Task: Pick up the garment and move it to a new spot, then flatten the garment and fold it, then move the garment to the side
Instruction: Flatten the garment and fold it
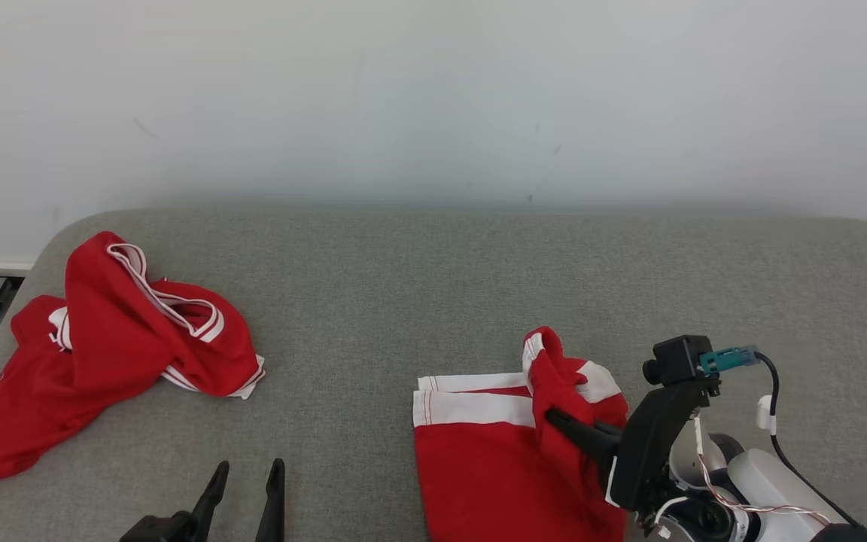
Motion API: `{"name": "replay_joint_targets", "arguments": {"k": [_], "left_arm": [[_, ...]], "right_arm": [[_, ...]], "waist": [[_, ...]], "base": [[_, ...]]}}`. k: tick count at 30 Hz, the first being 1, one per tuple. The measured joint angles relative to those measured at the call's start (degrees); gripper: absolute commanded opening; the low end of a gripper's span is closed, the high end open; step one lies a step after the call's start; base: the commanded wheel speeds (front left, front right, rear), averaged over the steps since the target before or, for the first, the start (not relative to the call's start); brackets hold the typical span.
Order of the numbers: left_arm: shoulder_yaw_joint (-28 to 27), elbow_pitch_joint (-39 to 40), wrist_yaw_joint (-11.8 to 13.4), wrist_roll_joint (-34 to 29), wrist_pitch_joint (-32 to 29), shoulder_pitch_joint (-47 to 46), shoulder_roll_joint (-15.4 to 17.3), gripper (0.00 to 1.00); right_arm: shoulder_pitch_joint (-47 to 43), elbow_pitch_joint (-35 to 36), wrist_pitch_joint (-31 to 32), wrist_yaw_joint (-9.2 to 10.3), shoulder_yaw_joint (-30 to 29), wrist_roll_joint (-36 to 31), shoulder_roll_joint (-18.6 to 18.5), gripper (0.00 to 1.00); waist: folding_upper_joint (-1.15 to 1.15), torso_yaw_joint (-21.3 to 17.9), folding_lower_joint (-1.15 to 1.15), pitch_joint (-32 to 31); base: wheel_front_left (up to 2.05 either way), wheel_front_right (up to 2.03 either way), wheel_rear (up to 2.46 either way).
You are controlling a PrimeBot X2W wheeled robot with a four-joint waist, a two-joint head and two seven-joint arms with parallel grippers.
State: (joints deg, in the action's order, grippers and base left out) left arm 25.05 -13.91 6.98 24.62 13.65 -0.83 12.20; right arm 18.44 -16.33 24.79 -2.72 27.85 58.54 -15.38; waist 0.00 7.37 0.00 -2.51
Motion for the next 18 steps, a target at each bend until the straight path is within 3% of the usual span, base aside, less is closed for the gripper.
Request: {"name": "replay_joint_targets", "arguments": {"k": [12,18], "left_arm": [[1.8,-1.6,-1.0,-1.0,-0.5,-2.5,-1.8,1.0],[2.4,-2.3,-1.5,-1.1,-0.8,-4.2,-3.0,1.0]], "right_arm": [[2.3,-0.8,3.0,4.34,1.2,0.4,3.3,0.0],[2.3,-2.7,3.5,5.63,1.3,0.5,3.8,0.0]], "waist": [[0.0,4.2,0.0,0.6],[0.0,5.9,0.0,0.9]], "base": [[0.0,0.0,0.0],[0.0,0.0,0.0]]}}
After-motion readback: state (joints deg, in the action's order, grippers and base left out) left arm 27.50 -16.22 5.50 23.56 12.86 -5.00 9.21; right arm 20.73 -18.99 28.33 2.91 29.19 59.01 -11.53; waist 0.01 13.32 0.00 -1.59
